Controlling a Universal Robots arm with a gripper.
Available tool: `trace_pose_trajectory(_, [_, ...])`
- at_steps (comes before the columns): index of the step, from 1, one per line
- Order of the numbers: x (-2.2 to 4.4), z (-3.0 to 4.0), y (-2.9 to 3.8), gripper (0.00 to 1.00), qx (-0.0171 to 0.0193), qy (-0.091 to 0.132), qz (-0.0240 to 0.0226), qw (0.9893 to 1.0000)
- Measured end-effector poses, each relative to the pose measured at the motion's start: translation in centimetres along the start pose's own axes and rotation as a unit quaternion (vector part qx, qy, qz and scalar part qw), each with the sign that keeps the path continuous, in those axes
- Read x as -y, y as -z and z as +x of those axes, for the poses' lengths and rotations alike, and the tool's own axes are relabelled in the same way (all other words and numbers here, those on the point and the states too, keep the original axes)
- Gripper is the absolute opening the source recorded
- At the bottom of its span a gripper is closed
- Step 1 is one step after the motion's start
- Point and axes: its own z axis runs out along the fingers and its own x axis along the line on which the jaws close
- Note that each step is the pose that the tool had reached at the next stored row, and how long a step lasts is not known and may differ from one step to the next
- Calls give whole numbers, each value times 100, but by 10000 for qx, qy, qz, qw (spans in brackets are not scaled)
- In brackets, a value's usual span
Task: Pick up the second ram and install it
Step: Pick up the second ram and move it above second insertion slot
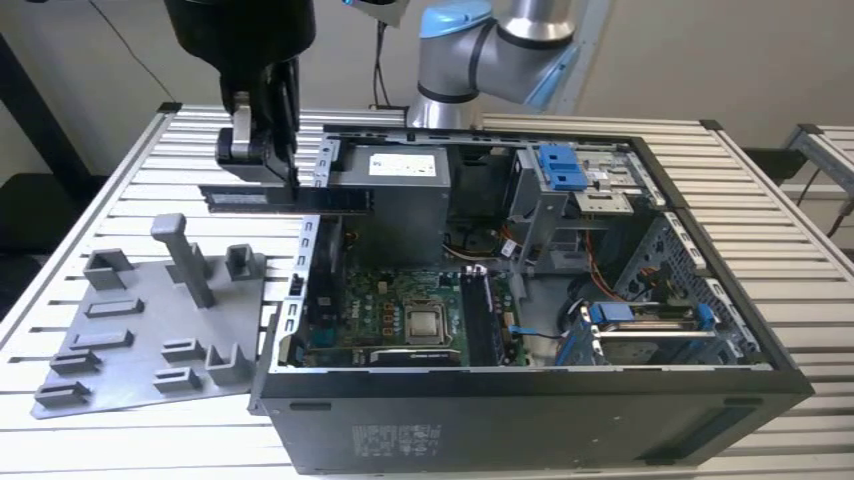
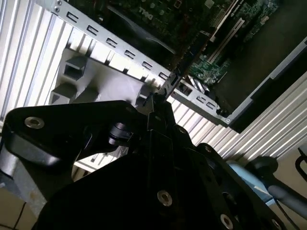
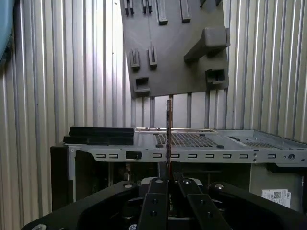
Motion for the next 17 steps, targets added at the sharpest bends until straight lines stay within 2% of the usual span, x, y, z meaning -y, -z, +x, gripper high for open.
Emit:
trace_pose_trajectory(4, [147, 0, 3, 14, 0, 0, -1, 10000])
trace_pose_trajectory(10, [419, -2, 8, 14, 0, -1, -4, 10000])
trace_pose_trajectory(17, [678, -2, 13, 14, 0, -1, -5, 10000])
